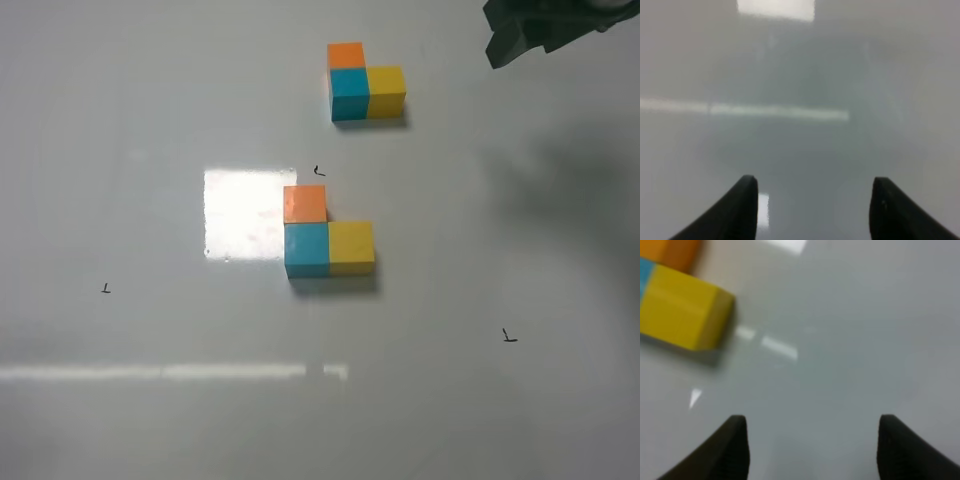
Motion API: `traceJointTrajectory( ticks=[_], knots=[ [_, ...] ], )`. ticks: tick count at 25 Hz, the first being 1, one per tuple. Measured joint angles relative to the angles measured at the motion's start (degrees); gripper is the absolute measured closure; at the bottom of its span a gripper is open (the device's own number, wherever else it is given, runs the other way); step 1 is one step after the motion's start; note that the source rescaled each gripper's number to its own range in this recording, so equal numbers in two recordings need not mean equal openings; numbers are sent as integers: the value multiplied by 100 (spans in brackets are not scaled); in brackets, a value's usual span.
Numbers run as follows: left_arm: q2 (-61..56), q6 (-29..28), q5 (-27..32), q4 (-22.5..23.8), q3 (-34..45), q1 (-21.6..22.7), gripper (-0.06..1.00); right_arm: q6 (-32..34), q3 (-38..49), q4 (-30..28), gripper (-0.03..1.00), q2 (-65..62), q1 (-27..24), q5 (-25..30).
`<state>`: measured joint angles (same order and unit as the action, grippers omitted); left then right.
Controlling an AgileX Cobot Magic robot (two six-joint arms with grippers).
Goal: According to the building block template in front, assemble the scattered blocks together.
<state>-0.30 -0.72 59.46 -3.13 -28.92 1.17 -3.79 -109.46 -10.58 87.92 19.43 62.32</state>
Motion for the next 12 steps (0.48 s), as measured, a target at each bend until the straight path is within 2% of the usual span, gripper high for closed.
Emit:
traceJointTrajectory(
  ticks=[4, 12],
  knots=[
    [0, 0, 0, 0, 0, 0, 70, 0, 642, 111, 33, -388, -710, -11],
    [0, 0, 0, 0, 0, 0, 70, 36, 1804, 389, 35, -1241, -1774, -19]
  ],
)
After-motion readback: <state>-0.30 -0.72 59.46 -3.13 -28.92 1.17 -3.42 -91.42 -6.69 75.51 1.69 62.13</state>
